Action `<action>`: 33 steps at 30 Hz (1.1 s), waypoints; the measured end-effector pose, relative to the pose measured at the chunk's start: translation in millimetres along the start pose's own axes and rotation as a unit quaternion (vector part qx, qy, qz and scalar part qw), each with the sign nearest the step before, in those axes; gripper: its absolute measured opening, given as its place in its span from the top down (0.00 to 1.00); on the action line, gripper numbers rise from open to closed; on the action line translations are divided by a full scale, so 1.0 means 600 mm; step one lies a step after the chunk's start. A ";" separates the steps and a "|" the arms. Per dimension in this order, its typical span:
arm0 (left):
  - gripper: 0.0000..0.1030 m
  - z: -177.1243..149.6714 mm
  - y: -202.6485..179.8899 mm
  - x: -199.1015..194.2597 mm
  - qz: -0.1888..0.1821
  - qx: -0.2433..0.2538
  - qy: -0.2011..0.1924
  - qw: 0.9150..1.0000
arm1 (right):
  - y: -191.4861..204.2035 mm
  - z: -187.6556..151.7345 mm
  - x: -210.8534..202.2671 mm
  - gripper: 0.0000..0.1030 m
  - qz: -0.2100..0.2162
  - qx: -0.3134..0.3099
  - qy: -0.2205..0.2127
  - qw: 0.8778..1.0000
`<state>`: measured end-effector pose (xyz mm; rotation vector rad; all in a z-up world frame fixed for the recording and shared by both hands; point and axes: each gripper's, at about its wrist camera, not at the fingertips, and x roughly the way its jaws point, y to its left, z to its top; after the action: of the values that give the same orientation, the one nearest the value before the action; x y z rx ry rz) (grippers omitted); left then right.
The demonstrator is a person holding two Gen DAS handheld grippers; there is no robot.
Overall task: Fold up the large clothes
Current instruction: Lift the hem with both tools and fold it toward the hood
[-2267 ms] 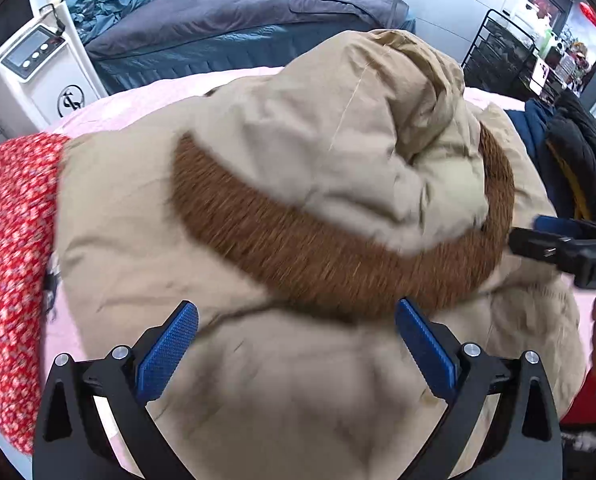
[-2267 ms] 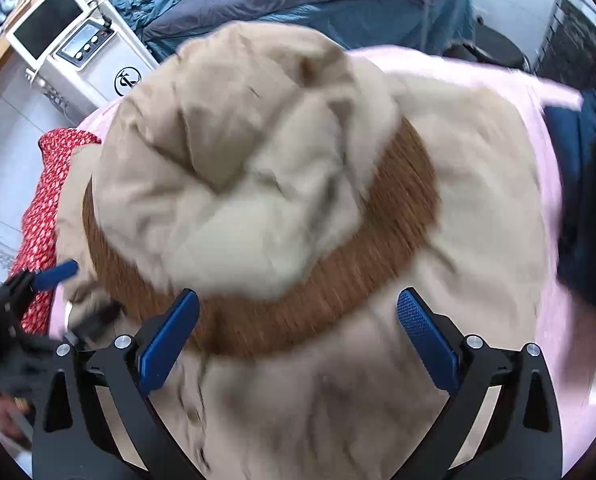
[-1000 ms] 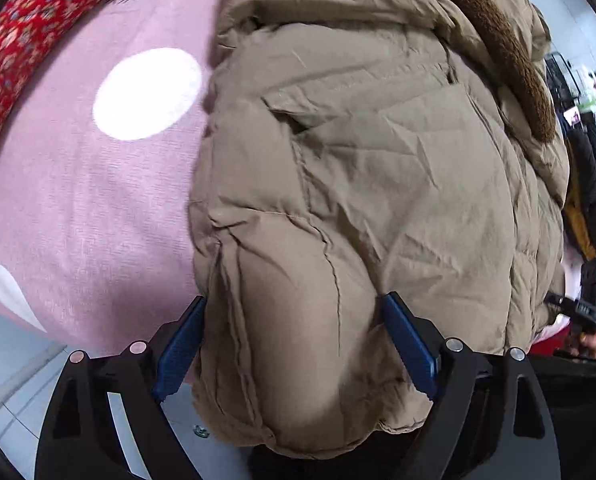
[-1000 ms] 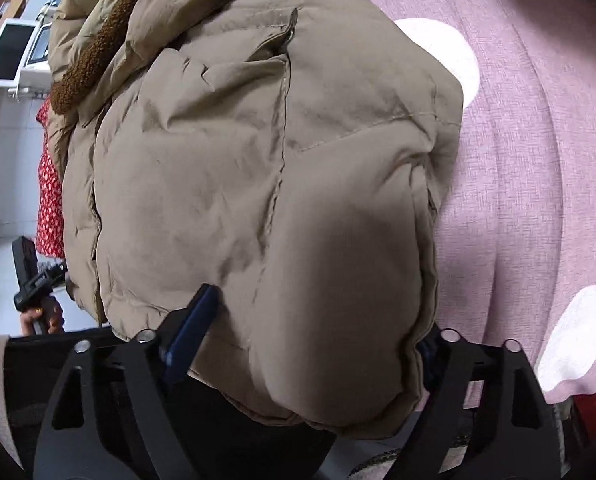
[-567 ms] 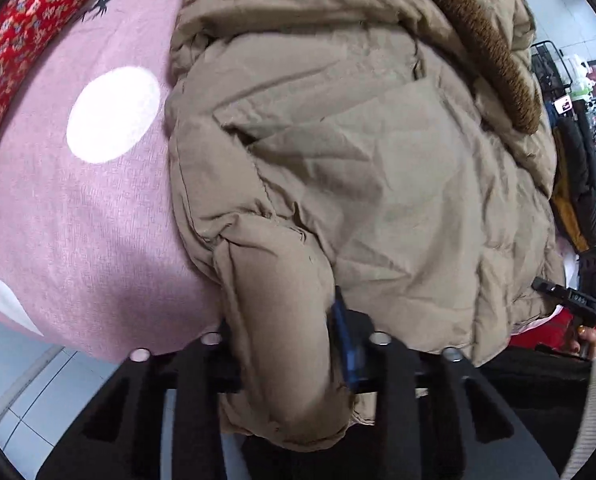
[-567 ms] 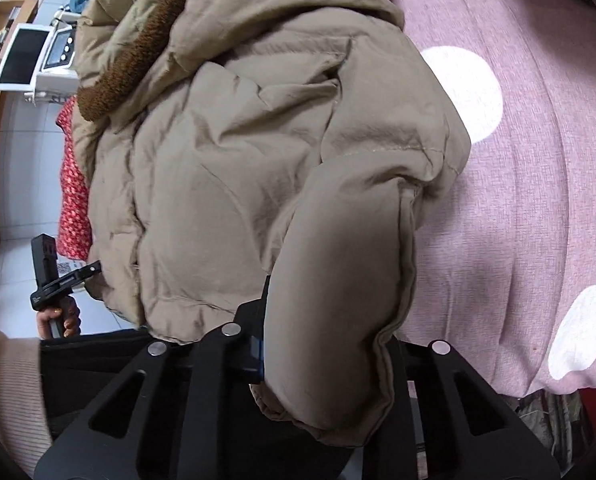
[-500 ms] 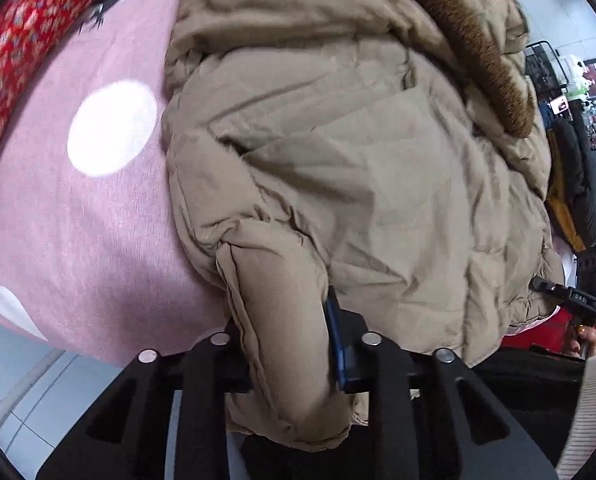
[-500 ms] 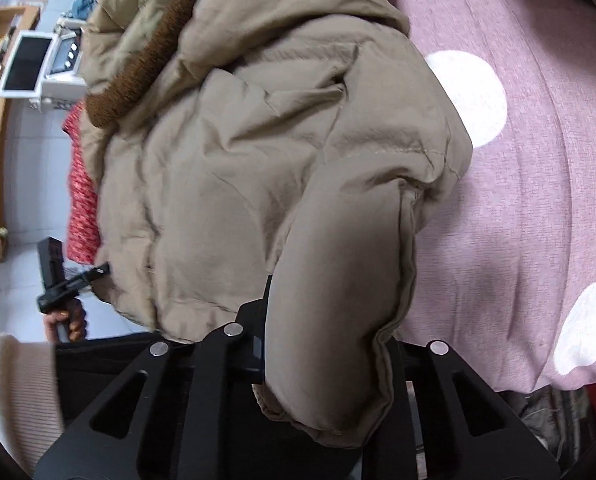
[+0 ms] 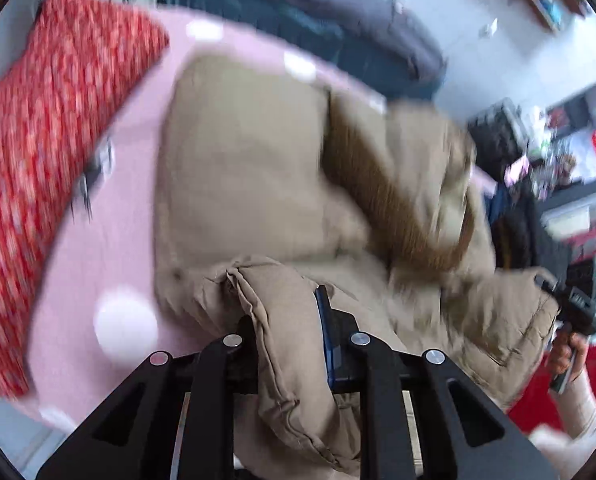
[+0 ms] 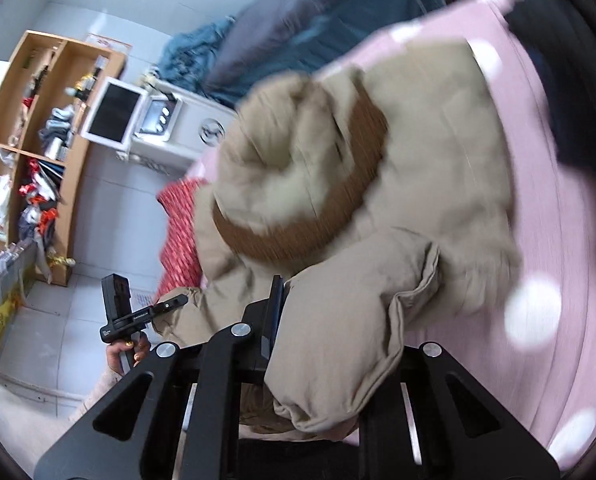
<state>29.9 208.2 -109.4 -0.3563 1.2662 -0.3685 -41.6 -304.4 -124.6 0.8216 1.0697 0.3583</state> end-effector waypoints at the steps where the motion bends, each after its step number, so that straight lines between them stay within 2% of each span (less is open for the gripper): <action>1: 0.82 0.035 0.005 -0.012 -0.003 -0.011 -0.021 1.000 | 0.002 0.032 -0.003 0.85 0.009 0.005 -0.014 1.000; 4: 0.82 0.112 0.013 -0.013 0.004 -0.030 -0.043 0.999 | -0.006 0.110 -0.006 0.85 0.035 0.039 -0.043 0.998; 6: 0.82 0.155 0.010 0.001 0.009 -0.038 -0.047 0.998 | -0.006 0.154 0.002 0.85 0.036 0.047 -0.052 0.997; 10: 0.81 0.228 0.012 0.045 0.008 -0.087 -0.029 0.996 | -0.019 0.232 0.043 0.85 0.036 0.095 -0.055 0.993; 12: 0.77 0.252 0.024 0.053 -0.010 -0.122 -0.012 0.992 | -0.031 0.258 0.066 0.85 0.021 0.113 -0.057 0.992; 14: 0.70 0.269 0.039 0.052 -0.048 -0.162 0.001 0.986 | -0.058 0.279 0.086 0.85 0.019 0.156 -0.057 0.986; 15: 0.64 0.272 0.044 0.048 -0.067 -0.172 0.003 0.983 | -0.077 0.285 0.094 0.85 0.024 0.182 -0.056 0.981; 19: 0.49 0.272 0.068 0.030 -0.153 -0.224 0.022 0.962 | -0.141 0.309 0.132 0.85 0.029 0.271 -0.049 0.961; 21: 0.43 0.263 0.080 0.014 -0.157 -0.245 0.027 0.956 | -0.164 0.319 0.153 0.85 0.026 0.298 -0.040 0.953; 22: 0.37 0.260 0.082 0.003 -0.147 -0.242 0.015 0.959 | -0.168 0.324 0.161 0.85 0.022 0.302 -0.037 0.952; 24: 0.31 0.258 0.085 -0.031 -0.099 -0.222 -0.022 0.970 | -0.180 0.336 0.184 0.85 0.011 0.308 -0.028 0.951; 25: 0.31 0.256 0.088 -0.055 -0.070 -0.214 -0.047 0.973 | -0.184 0.338 0.191 0.85 0.009 0.311 -0.025 0.950; 27: 0.31 0.254 0.081 -0.082 -0.038 -0.197 -0.077 0.977 | -0.198 0.344 0.208 0.85 0.011 0.330 -0.023 0.944; 30: 0.31 0.233 0.011 -0.093 0.021 -0.107 -0.104 0.989 | -0.221 0.348 0.226 0.84 0.027 0.372 -0.027 0.927; 31: 0.30 0.208 -0.041 -0.080 0.038 -0.049 -0.108 0.992 | -0.230 0.348 0.230 0.84 0.033 0.386 -0.027 0.922; 33: 0.25 0.170 -0.108 -0.052 0.049 0.031 -0.100 0.993 | -0.237 0.351 0.238 0.84 0.037 0.405 -0.024 0.913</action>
<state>115.4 170.4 -27.0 -0.2698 1.0686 -0.2814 191.9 -396.9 -272.1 1.6036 1.1447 -0.0703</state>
